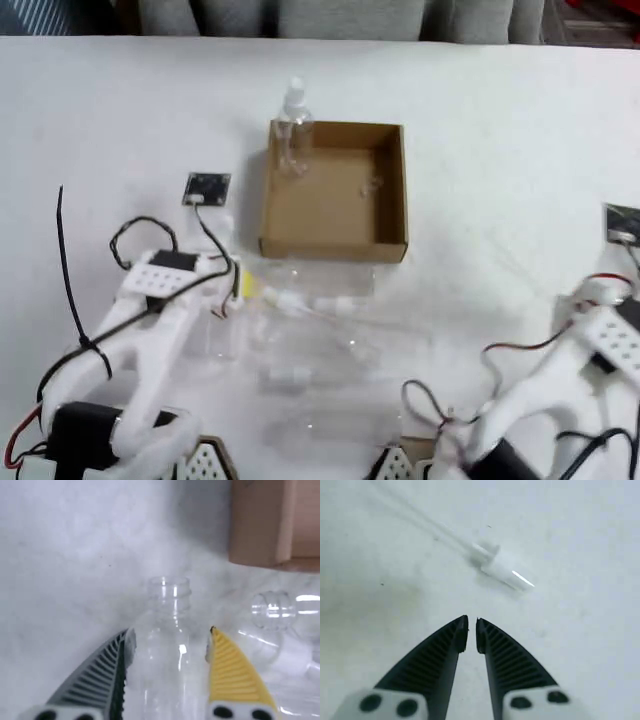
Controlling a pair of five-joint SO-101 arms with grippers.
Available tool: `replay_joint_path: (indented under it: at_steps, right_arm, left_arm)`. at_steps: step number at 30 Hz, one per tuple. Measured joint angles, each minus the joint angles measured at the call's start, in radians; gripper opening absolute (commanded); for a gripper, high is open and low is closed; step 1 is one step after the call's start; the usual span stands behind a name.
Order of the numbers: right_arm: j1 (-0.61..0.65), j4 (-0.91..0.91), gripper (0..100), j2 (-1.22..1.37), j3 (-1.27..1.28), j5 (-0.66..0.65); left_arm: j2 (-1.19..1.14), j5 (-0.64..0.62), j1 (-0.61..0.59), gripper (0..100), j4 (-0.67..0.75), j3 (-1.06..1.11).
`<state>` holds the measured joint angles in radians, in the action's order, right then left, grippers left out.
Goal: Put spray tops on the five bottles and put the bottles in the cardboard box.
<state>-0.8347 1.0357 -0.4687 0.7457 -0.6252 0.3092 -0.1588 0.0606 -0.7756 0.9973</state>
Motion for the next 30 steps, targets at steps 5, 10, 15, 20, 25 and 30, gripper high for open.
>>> replay_joint_path:
  at_steps: [5, 10, 15, 20, 25, 30]
  right_arm:
    - [-0.101, 0.0, 1.8, 0.192, -0.103, -0.066]
    - [-0.114, 0.031, 1.9, 0.388, -0.236, -0.049]
    - [-0.081, 0.143, 5.9, 0.535, -0.402, 0.12]
    - [-0.055, 0.236, 16.4, 0.594, -0.549, 0.305]
    - [-0.048, 0.253, 18.6, 0.632, -0.595, 0.448]
    - [-0.003, 0.241, 26.1, 0.683, -0.6, 0.626]
  left_arm:
    - [0.0, 0.0, 0.0, 2, 0.0, 0.0]
    - [0.0, 0.0, 0.0, 2, 0.005, 0.0]
    - [0.0, 0.0, 0.0, 2, 0.005, 0.0]
    - [0.0, 0.0, 0.0, 2, 0.005, 0.0]
    - [0.0, 0.0, 0.0, 2, 0.005, 0.0]
    - [0.002, 0.0, 0.0, 2, 0.005, 0.002]
